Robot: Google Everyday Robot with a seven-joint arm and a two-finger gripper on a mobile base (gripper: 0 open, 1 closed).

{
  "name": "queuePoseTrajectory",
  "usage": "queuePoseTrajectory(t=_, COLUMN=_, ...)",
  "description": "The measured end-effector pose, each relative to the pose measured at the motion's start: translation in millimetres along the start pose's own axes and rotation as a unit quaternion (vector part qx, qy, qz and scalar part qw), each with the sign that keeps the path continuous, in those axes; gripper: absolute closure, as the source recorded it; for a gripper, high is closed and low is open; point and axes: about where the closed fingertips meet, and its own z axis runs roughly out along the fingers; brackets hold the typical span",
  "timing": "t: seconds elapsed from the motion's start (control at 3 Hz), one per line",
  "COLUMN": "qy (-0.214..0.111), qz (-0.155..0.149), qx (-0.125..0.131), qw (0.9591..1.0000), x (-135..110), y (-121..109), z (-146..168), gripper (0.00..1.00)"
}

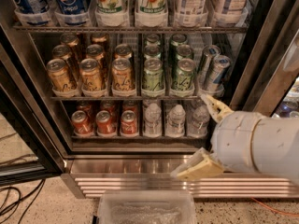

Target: Pick orange can from middle shelf of fridge

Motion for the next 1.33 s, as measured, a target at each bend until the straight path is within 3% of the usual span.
queuePoseTrajectory(t=0.33, qy=-0.031, qz=0.028, qx=0.023, qw=0.9989, x=1, y=8, z=20, gripper=0.00)
queuePoseTrajectory(t=0.67, qy=-0.079, qz=0.049, qx=0.027, qw=0.9953, x=-1, y=10, z=45, gripper=0.00)
queuePoseTrajectory(t=1.0, qy=-0.133, qz=0.052, qx=0.020, qw=0.9896, x=-7, y=10, z=67, gripper=0.00)
queuePoseTrajectory(t=1.33, qy=-0.133, qz=0.052, qx=0.020, qw=0.9896, x=-7, y=10, z=67, gripper=0.00)
